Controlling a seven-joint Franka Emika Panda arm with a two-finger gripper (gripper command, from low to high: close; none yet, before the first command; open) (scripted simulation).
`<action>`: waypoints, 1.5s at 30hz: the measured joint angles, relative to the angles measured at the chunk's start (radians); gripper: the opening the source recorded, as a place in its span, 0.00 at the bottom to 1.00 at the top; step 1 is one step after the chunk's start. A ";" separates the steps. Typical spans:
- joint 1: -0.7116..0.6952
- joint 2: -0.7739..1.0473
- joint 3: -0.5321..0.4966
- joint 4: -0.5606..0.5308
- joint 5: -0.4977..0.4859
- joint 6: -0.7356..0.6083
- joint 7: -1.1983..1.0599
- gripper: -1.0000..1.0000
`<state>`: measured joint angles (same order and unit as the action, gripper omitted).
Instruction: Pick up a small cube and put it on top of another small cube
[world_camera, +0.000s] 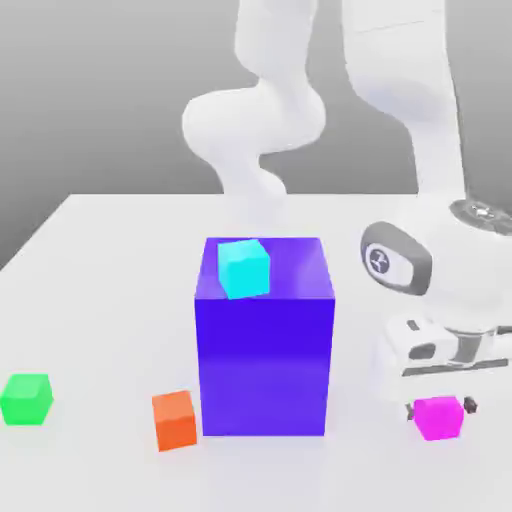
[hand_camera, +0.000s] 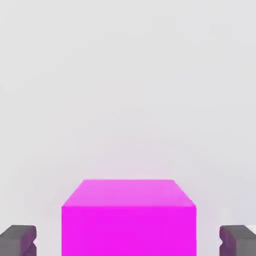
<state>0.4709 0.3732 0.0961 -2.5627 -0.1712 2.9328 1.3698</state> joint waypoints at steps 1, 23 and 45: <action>0.000 0.000 0.000 0.000 -0.001 0.001 0.001 0.00; -0.299 -0.219 -0.011 0.017 0.190 -0.218 -0.609 0.00; -0.771 -0.265 -0.237 0.088 0.311 -0.326 -1.589 0.00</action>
<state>-0.2999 0.1082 -0.1413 -2.4742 0.1400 2.6072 -0.2192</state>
